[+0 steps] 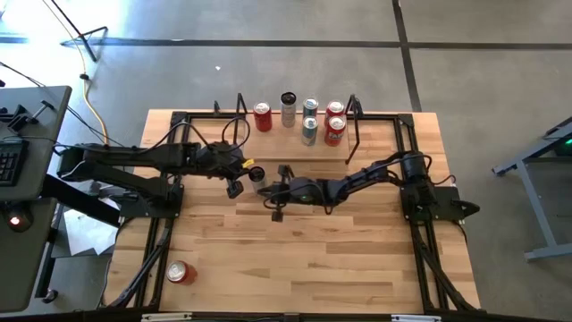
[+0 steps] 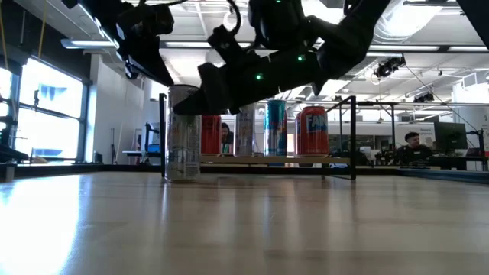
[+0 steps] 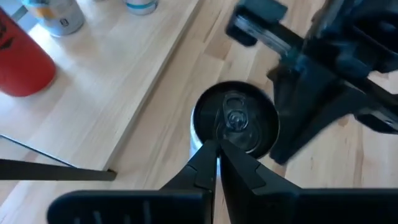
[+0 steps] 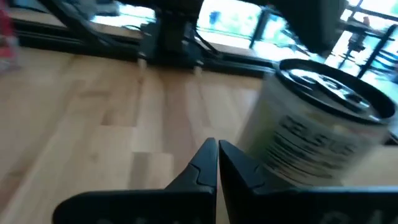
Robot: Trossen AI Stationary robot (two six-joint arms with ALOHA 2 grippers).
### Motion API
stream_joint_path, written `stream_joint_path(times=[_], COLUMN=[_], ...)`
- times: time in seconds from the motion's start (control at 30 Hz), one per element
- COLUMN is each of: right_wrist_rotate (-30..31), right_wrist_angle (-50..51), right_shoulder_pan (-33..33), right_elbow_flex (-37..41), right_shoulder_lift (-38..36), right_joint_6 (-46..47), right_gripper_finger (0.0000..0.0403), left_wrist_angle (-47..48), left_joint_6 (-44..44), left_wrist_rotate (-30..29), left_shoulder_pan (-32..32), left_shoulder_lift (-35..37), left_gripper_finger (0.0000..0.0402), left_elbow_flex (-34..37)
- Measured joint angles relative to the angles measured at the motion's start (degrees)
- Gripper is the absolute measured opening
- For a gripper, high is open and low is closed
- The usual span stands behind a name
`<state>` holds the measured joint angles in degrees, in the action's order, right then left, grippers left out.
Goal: Place canned beverage on shelf
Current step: Put the white yellow soda can on the shelf aligned with the other white yellow soda can
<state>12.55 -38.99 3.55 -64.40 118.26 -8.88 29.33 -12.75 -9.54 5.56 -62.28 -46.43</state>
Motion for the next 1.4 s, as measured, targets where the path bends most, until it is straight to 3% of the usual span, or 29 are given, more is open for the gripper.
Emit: stream_joint_path(times=[0.4, 0.67, 0.83, 0.9, 1.0, 1.17, 1.27, 1.4], right_wrist_rotate=[8.8, 15.1, 11.6, 5.9, -0.8, -4.2, -4.3, -4.3], right_wrist_angle=[8.0, 17.2, 20.2, 18.1, 5.8, -16.8, -19.5, -14.7], right_shoulder_pan=[-0.2, -0.3, -0.9, -1.7, -3.1, -4.0, -4.0, -3.9], right_elbow_flex=[0.0, 0.0, 1.7, 5.2, 13.7, 24.9, 25.5, 21.7], right_shoulder_lift=[-2.0, -7.3, -11.3, -13.9, -17.5, -18.3, -17.8, -17.7], right_joint_6=[2.9, 0.9, -1.5, -1.5, -0.1, 2.5, 4.0, 2.6], right_gripper_finger=[0.0000, 0.0000, 0.0000, 0.0000, 0.0000, 0.0000, 0.0001, 0.0031], left_wrist_angle=[-3.7, -3.7, -4.2, -3.3, -7.5, -17.9, -25.6, -39.1], left_joint_6=[-0.6, -2.2, -2.6, -3.0, -4.1, -5.5, -6.1, -5.8], left_wrist_rotate=[1.5, 3.8, 1.0, -3.1, -7.6, -8.3, -9.8, -13.6], left_shoulder_pan=[-1.1, -3.6, -6.4, -8.1, -10.8, -12.5, -12.8, -12.9], left_shoulder_lift=[0.0, -0.2, 0.8, 1.6, 3.3, 7.4, 9.9, 11.7], left_gripper_finger=[0.0002, 0.0003, 0.0003, 0.0003, 0.0003, 0.0003, 0.0003, 0.0003], left_elbow_flex=[2.5, 2.6, 2.6, 2.7, 5.0, 13.8, 20.2, 28.6])
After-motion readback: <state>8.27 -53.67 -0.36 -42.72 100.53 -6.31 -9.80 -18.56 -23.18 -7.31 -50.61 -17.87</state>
